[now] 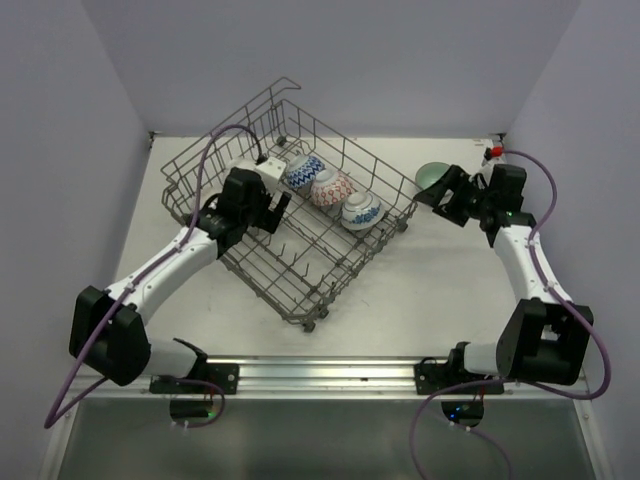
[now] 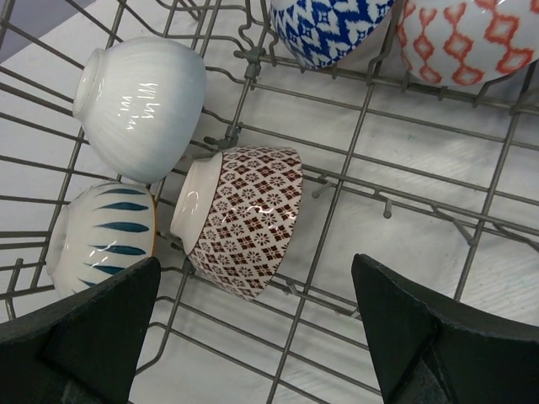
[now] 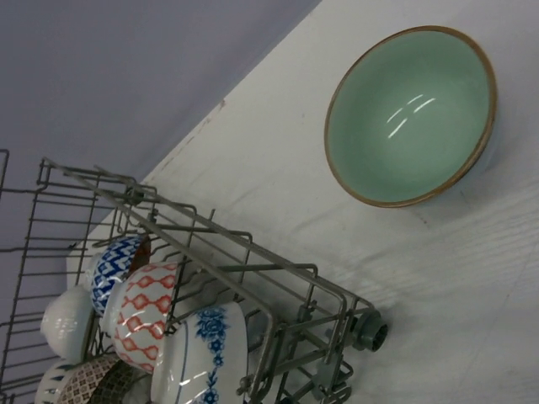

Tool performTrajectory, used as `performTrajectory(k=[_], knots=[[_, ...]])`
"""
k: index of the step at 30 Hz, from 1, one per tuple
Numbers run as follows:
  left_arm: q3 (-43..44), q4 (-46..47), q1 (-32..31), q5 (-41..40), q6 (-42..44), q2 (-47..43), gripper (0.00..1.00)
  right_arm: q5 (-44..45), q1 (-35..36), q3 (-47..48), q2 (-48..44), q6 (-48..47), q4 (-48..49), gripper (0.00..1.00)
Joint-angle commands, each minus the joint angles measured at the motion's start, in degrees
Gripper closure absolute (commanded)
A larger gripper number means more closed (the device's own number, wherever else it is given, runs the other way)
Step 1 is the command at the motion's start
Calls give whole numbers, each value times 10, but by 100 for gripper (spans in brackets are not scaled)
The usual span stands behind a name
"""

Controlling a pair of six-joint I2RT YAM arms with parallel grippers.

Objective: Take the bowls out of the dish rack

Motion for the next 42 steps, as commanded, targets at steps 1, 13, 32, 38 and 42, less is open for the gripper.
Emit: performTrajectory(k=[1, 13, 32, 38, 42], knots=[[34, -21, -3, -25, 68, 27, 0, -57, 8, -16, -30, -1, 82, 20], [79, -28, 12, -24, 157, 100, 0, -91, 13, -38, -44, 19, 124, 20], [89, -1, 43, 4, 180, 179, 1, -88, 13, -44, -51, 23, 132, 20], [92, -1, 48, 17, 173, 196, 8, -84, 14, -47, -44, 25, 135, 20], [104, -7, 48, 10, 170, 203, 16, -80, 13, -48, -41, 26, 134, 20]])
